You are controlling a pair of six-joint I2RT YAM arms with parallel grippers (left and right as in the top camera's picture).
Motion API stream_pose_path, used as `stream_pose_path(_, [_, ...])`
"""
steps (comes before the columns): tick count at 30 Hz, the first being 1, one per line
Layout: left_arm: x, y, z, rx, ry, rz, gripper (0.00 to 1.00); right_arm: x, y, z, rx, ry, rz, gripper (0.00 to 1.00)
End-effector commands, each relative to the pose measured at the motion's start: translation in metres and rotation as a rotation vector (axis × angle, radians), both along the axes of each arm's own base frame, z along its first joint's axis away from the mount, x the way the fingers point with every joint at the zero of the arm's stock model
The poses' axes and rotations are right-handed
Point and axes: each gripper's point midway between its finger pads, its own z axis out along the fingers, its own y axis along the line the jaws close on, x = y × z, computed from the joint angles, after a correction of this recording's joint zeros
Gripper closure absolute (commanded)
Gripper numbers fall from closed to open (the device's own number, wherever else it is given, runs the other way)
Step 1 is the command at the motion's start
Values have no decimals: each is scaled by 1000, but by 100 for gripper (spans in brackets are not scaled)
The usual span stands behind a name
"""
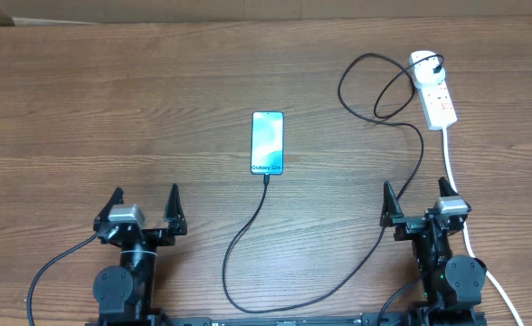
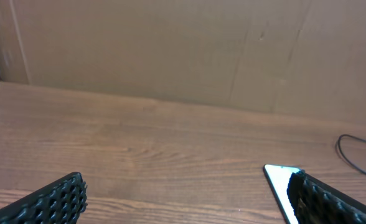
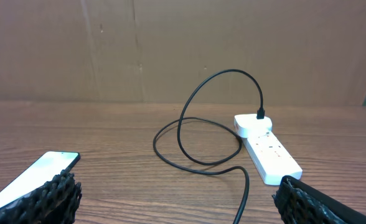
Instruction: Plug charger to phone and switch on socket
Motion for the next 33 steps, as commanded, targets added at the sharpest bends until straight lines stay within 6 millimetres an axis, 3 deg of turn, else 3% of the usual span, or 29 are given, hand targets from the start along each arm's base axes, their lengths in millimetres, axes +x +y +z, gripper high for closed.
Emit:
stream_pose_path(1, [1, 5, -15, 2, 26, 24, 0, 0, -1, -2, -4, -5, -7, 0])
stream_pose_path(13, [0, 8, -19, 123, 46, 37, 0, 0, -1, -2, -4, -5, -7, 0])
stream_pose_path(33, [0, 8, -19, 122, 47, 38, 0, 0, -1, -2, -4, -5, -7, 0])
